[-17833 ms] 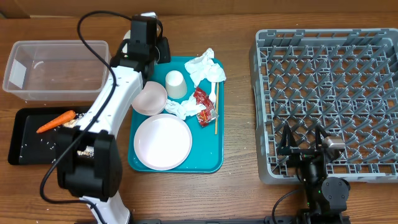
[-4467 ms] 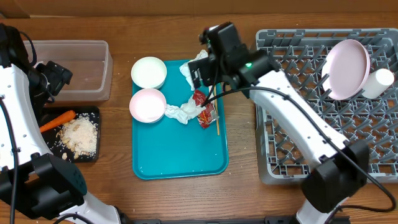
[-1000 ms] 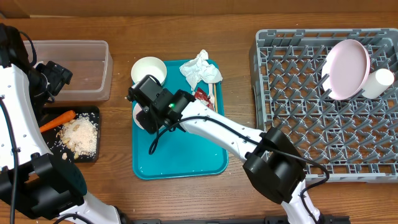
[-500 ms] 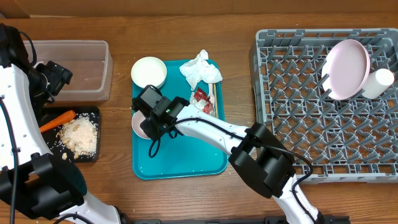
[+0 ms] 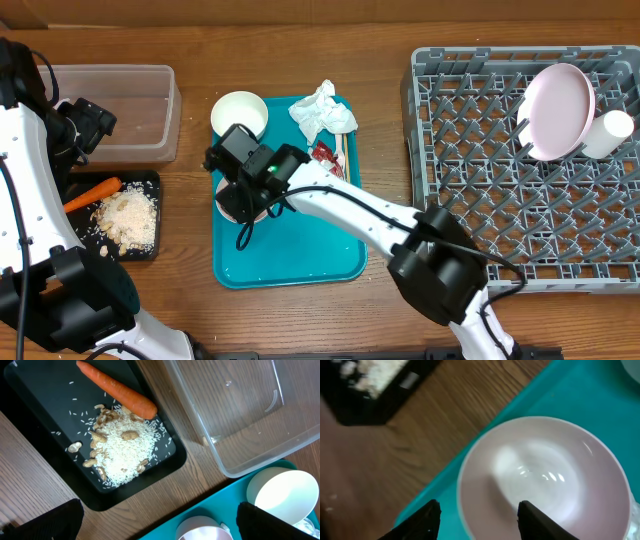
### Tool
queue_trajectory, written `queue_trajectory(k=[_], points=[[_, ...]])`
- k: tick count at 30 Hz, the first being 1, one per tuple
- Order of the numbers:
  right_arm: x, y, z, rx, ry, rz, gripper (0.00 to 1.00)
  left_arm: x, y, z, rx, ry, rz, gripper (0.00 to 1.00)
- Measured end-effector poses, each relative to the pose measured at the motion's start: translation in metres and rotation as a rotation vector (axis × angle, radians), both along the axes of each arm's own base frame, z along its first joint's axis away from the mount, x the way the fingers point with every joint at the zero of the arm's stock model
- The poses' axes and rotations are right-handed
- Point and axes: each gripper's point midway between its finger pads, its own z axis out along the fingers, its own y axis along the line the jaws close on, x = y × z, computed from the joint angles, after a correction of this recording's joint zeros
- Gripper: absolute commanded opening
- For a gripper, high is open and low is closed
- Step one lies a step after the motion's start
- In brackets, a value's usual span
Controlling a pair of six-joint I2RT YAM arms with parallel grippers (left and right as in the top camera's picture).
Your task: Sort waste into correct bins and load items into the dishwasher rack
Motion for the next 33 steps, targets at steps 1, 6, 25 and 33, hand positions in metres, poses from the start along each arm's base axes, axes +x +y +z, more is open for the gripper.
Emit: queue_trajectory(k=[1,6,25,33], points=[[-0.002,0.0,0.004,0.005,0.008,0.005,0.53,0.0,0.0,0.0,0.0,0.0,0.0,1.0],[-0.017,-0.001,0.001,-0.005,0.036,0.053,0.53,0.0,0.0,0.0,0.0,0.0,0.0,1.0],[-0.038,-0.011,-0.062,-0.101,0.073,0.11,0.24,0.0,0.0,0.0,0.0,0.0,0.0,1.0],[-0.029,-0.009,-0.044,-0.105,0.072,0.061,0.04,0.0,0.0,0.0,0.0,0.0,0.0,1.0]])
